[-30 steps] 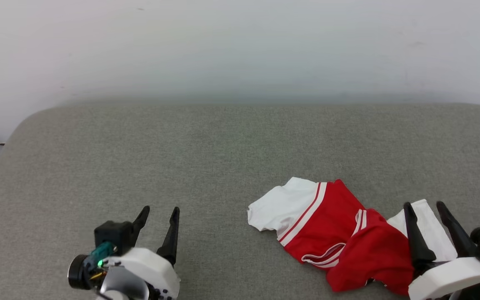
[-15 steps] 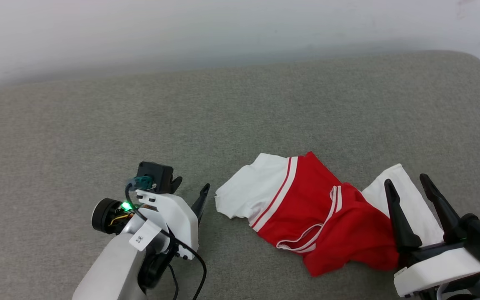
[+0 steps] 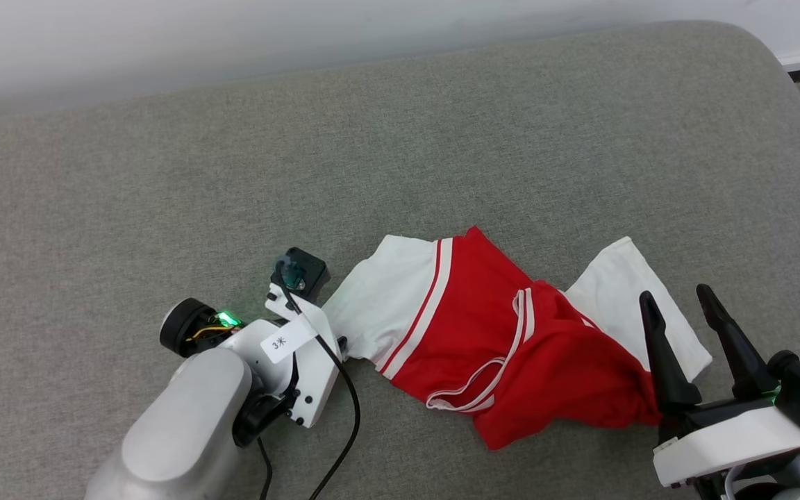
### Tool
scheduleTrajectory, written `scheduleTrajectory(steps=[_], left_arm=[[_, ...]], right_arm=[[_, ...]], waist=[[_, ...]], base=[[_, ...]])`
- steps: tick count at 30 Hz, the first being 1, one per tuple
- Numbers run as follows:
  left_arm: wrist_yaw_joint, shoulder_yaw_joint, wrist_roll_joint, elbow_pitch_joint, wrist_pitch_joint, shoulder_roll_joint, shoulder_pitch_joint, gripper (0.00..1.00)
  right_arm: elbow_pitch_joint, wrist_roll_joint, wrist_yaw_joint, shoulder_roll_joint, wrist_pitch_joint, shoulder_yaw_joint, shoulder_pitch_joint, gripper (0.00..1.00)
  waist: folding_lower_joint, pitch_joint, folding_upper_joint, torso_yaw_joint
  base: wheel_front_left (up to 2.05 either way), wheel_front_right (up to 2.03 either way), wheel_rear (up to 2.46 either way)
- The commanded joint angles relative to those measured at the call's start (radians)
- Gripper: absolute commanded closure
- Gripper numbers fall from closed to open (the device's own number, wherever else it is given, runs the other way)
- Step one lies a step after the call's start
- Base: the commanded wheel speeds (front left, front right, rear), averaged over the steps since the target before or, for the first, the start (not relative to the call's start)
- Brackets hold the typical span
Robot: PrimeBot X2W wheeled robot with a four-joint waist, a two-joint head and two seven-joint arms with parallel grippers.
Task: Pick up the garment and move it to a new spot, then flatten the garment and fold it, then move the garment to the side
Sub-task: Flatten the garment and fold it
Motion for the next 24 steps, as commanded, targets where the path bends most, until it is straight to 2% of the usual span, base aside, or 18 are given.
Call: scheduleTrajectory(steps=[1,2,10,17,24], left_arm=[[-0.012,-0.043,-0.004,0.029,0.029,-0.007,0.053,0.81],[-0.014,-0.055,-0.009,0.025,0.031,-0.005,0.056,1.0],[0.004,-0.053,0.008,0.003,-0.042,0.034,0.049,1.0],[0.071,0.028,-0.032,-0.066,-0.153,0.052,0.096,1.0],[0.148,0.107,-0.057,-0.19,-0.217,0.101,0.175,1.0]], right_arm=[[0.003,0.003,-0.001,0.001,-0.009,0.0,-0.013,0.0],[0.006,0.005,-0.001,0.001,-0.008,-0.002,-0.015,0.0],[0.036,0.031,-0.001,0.001,-0.001,-0.033,-0.022,0.0],[0.098,0.063,-0.001,0.001,0.036,-0.11,-0.038,0.0],[0.226,0.095,-0.001,0.001,0.123,-0.223,-0.085,0.0]], waist=[[0.0,0.001,0.0,-0.002],[0.0,0.002,0.0,-0.002],[0.0,-0.007,0.0,0.01],[0.0,-0.037,0.0,0.043],[0.0,-0.059,0.0,0.088]], base=[[0.0,0.0,0.0],[0.0,0.0,0.0],[0.0,0.0,0.0],[0.0,0.0,0.0],[0.0,0.0,0.0]])
